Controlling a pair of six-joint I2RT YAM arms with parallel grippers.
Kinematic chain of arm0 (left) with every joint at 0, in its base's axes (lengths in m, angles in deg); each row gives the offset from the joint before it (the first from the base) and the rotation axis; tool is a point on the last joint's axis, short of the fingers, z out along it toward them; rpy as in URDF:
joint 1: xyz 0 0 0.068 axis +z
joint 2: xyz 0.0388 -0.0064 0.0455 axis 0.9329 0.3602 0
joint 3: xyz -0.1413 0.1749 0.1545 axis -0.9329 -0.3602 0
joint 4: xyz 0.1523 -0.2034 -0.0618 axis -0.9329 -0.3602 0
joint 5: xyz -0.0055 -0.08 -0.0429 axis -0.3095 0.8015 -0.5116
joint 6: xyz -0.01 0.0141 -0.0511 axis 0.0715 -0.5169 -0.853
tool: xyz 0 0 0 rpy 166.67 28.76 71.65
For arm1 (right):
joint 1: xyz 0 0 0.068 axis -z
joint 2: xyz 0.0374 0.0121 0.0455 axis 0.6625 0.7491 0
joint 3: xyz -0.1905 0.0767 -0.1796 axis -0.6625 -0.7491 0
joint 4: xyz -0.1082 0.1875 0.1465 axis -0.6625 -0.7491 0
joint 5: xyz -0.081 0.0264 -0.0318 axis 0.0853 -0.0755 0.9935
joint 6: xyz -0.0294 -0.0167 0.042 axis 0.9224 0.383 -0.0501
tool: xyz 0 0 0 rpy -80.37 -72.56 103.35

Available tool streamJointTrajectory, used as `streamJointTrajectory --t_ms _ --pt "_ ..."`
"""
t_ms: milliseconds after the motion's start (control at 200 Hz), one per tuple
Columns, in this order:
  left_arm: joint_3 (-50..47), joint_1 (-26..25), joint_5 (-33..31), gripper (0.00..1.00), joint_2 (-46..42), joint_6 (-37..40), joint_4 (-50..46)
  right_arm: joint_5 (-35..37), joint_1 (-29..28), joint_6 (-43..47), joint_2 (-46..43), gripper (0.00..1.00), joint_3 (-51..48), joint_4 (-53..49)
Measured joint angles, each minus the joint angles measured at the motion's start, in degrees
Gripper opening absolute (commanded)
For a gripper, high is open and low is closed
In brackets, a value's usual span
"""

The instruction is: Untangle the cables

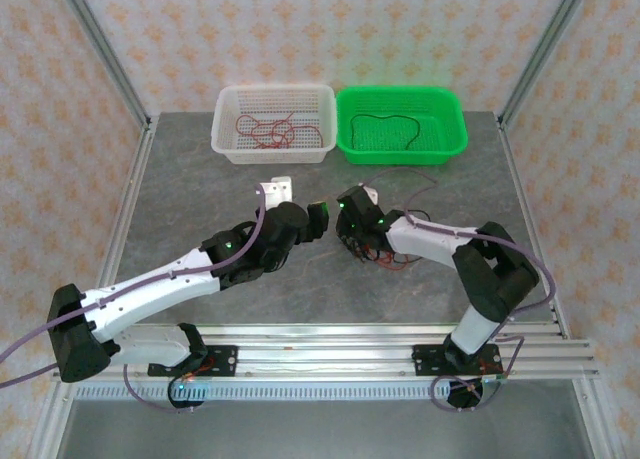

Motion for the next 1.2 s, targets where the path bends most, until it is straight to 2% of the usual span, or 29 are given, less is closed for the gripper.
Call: streamJointTrajectory --t_ms 140,220,310,415,686,891,1036,1196 --pt "0.0 0.0 0.0 0.88 0.0 0.1 0.1 -0.7 0.0 0.0 1.6 0.28 0.0 0.0" --pt "0.0 0.0 0.0 0.88 -0.1 0.1 0.1 -1.0 0.0 -0.1 1.6 0.24 0.0 0.0" --pt "-0.1 0.0 0.0 0.88 -0.1 0.1 0.1 -1.2 0.0 -0.5 1.8 0.16 0.0 0.3" --pt "-0.5 0.0 0.0 0.88 -0.1 0.1 0.3 -1.2 0.0 -0.8 2.3 0.0 0.0 0.6" --pt "-2.8 0.0 0.5 0.88 -1.2 -0.2 0.6 -1.2 0.0 -0.5 1.0 0.0 -0.4 2.1" --pt "-8.3 -0.8 3.1 0.86 -1.9 -1.6 4.1 -2.9 0.0 0.6 -10.4 0.0 -4.3 4.1" --pt "-10.6 -3.5 5.3 0.85 0.3 -1.8 8.7 -7.6 0.8 0.2 -17.4 0.0 -6.8 7.4" --pt "-10.7 -7.7 6.7 0.83 5.7 -1.1 15.6 -14.1 3.3 -3.7 -19.3 0.0 -11.4 11.3"
